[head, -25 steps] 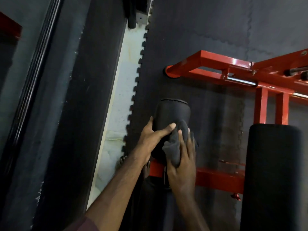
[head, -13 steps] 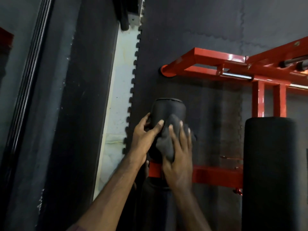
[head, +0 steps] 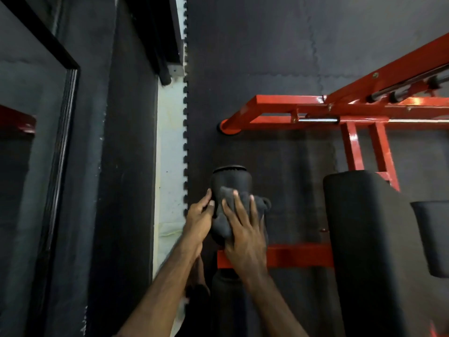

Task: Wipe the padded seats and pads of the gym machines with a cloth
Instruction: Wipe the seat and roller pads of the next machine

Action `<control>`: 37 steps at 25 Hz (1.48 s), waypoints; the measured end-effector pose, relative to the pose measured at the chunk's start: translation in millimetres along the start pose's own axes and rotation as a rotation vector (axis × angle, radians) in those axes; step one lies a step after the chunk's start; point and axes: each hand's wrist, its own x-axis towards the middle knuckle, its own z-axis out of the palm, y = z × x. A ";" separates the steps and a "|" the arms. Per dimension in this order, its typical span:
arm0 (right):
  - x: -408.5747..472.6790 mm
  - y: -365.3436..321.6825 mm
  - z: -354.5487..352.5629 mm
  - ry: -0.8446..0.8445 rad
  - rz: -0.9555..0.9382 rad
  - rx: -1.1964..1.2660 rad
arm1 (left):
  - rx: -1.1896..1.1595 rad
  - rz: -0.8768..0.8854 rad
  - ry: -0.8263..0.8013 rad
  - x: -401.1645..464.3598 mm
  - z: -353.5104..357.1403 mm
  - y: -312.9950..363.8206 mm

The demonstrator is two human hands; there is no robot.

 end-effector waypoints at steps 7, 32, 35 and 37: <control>20.8 0.5 -84.5 -0.313 0.142 0.231 | 0.486 0.053 -0.129 -57.2 -26.4 71.3; 303.4 7.5 -419.1 0.340 0.292 0.002 | 1.466 1.182 -0.038 20.3 36.2 604.6; 353.8 37.6 -464.7 0.359 0.392 0.058 | 1.528 1.209 -0.117 55.6 86.0 674.9; 387.2 53.4 -499.5 0.393 0.426 0.069 | 1.513 1.258 -0.166 75.1 120.5 724.8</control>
